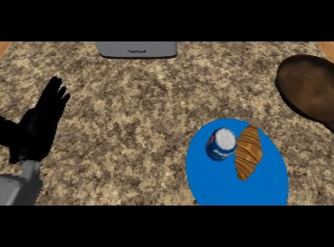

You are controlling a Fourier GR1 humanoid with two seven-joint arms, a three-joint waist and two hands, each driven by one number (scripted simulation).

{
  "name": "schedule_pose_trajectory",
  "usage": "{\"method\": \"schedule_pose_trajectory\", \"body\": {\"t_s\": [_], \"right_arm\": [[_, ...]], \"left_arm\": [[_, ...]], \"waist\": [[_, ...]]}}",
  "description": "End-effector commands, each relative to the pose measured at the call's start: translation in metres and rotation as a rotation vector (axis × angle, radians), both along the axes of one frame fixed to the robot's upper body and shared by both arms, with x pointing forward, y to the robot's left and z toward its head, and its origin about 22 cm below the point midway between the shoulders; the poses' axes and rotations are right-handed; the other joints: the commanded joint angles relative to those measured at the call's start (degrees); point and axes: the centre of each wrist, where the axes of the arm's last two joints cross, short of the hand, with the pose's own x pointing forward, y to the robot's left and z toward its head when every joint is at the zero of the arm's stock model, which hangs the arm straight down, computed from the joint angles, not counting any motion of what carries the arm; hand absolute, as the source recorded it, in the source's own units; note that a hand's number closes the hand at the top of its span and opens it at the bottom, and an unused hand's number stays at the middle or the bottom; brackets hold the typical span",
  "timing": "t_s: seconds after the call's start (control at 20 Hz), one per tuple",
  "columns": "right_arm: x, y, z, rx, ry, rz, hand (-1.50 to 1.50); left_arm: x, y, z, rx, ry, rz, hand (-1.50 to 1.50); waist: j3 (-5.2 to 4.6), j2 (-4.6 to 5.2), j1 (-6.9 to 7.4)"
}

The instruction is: Pick the croissant from the plate and place it in the pan

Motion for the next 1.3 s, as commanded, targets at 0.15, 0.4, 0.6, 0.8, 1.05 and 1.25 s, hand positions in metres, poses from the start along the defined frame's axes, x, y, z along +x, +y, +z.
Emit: {"method": "schedule_pose_trajectory", "body": {"t_s": [0.15,0.4,0.6,0.8,1.05,1.25], "right_arm": [[0.03,0.031,0.026,-0.284,0.141,-0.03,-1.5],[0.036,0.056,0.023,-0.436,0.343,0.027,-1.5],[0.031,0.078,0.008,-0.54,0.535,0.103,-1.5],[0.035,0.103,0.006,-0.553,0.514,0.133,-1.5],[0.02,0.126,0.014,-0.713,0.507,0.096,-1.5],[0.026,0.136,0.015,-0.761,0.474,0.047,-1.5]], "left_arm": [[-0.002,-0.009,0.003,-0.005,-0.01,-0.038,0.0],[0.003,-0.011,0.002,-0.004,-0.005,-0.018,0.0],[0.003,0.001,0.004,0.012,-0.008,-0.031,0.0],[0.013,0.004,0.004,-0.009,0.002,-0.014,0.0],[0.008,-0.01,-0.002,-0.013,0.0,-0.005,0.0],[-0.003,-0.009,-0.008,-0.014,-0.002,-0.014,0.0]], "waist": [[-0.02,0.39,2.01],[-0.06,0.41,2.03],[-0.08,0.29,1.58],[0.02,0.18,0.37],[0.02,0.04,0.04],[0.04,0.07,0.25]]}}
